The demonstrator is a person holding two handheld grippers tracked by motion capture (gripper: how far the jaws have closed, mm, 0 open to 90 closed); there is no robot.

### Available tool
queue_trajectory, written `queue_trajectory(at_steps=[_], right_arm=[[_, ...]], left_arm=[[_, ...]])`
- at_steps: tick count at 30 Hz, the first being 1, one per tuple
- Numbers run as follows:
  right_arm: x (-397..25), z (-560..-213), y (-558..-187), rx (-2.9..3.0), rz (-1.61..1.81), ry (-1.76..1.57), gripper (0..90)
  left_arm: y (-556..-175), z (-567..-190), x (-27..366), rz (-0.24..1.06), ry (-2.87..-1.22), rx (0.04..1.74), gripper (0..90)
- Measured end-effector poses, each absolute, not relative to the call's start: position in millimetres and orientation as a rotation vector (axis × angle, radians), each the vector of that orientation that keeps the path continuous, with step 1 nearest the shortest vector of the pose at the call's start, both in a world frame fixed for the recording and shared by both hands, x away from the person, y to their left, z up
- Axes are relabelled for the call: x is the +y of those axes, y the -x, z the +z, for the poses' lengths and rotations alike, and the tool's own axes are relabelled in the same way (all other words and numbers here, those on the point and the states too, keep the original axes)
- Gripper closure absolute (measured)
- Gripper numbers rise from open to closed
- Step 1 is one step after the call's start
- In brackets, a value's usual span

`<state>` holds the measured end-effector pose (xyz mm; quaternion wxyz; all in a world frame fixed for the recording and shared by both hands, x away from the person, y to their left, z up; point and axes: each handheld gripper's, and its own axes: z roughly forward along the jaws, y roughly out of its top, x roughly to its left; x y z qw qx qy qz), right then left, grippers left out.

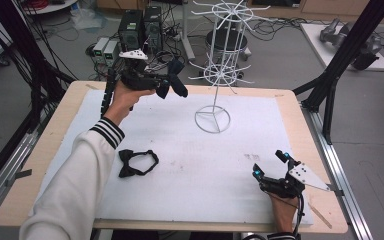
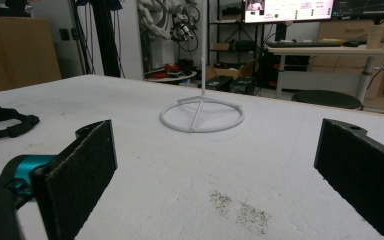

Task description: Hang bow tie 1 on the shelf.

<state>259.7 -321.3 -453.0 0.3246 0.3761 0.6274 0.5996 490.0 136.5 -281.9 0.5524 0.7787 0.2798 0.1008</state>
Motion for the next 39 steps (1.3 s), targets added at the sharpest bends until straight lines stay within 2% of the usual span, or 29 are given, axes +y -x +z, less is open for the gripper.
queue_trajectory(at_steps=[17,39], right_arm=[[-321.1,-453.0,-259.6,1.648,1.573,-0.984,2.6],[-321.1,-453.0,-259.7,1.646,1.572,-0.983,2.7]], left_arm=[[-499.8,-266.9,104.0,0.267,-1.873,0.626,73.2],[-501.2,-271.1,109.8,0.282,-1.901,0.678,73.2]])
